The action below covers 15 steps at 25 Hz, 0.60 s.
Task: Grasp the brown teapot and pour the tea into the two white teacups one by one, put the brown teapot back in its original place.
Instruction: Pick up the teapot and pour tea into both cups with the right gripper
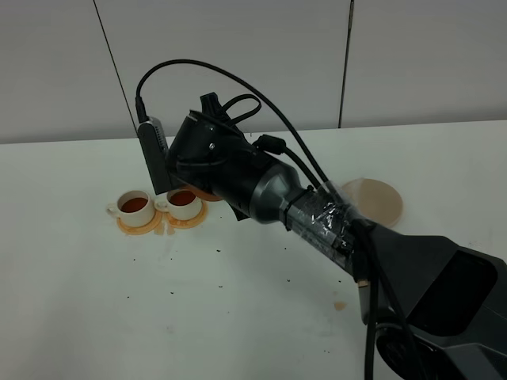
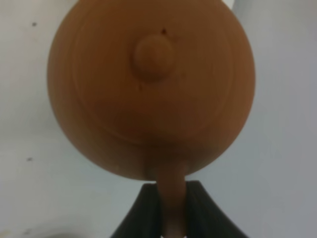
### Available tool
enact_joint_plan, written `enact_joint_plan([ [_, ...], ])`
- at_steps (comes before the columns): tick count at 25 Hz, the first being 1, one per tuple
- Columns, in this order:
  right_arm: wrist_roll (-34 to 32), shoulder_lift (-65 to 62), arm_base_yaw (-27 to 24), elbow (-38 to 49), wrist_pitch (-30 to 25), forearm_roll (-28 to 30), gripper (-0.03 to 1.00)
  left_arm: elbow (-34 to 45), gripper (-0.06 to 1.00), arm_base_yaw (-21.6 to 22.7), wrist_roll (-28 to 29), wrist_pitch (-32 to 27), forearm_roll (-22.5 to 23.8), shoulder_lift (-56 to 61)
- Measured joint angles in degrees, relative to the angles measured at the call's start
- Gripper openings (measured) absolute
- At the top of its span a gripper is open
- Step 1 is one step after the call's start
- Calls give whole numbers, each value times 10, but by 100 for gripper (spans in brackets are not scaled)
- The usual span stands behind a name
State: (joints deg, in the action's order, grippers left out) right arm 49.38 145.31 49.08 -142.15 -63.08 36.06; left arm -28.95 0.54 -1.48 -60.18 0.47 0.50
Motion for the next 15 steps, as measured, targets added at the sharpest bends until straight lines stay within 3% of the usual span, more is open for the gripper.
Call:
enact_joint_plan([
  [5, 0, -3, -22, -58, -62, -92, 9, 0, 24, 0, 0, 0, 0, 0],
  [15, -35, -17, -82, -99, -73, -297, 9, 0, 24, 0, -1, 0, 0, 0],
])
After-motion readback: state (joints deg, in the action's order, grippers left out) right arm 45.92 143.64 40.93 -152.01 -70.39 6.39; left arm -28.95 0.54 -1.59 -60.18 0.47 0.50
